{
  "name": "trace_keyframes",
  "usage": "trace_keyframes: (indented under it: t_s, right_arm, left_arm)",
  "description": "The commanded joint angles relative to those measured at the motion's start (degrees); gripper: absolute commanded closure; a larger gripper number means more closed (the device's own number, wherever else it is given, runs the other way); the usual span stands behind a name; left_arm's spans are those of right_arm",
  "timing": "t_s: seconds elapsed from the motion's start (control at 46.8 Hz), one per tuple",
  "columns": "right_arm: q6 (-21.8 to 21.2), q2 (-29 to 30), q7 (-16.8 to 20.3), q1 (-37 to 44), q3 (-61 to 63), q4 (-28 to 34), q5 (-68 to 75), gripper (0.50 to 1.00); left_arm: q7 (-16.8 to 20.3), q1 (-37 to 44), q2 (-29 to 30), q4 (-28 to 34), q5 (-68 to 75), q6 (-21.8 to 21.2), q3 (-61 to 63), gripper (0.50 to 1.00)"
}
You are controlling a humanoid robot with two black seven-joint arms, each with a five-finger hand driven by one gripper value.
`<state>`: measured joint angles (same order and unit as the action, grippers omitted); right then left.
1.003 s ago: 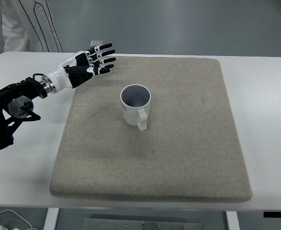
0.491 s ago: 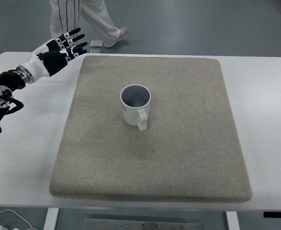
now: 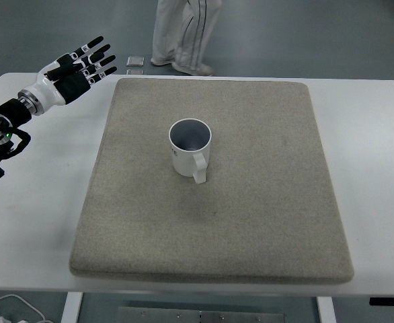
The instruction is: Flip white cup upright
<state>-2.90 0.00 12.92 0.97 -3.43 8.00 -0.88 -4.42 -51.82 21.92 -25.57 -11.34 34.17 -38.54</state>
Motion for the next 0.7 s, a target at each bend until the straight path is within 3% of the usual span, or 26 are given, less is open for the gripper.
trace_keyframes:
  t_s: [0.0, 0.683]
  right_arm:
    - [0.0, 0.0, 0.0, 0.0, 0.0, 0.0, 0.0, 0.57]
    - [0.0, 0.0, 0.0, 0.0, 0.0, 0.0, 0.09, 0.57]
  left_arm:
    - [-0.94, 0.14, -0.21, -0.09, -1.14, -0.16, -0.04, 0.506]
    - [-1.12, 0.06, -1.8, -0.09, -1.4, -1.39, -0.04, 0.506]
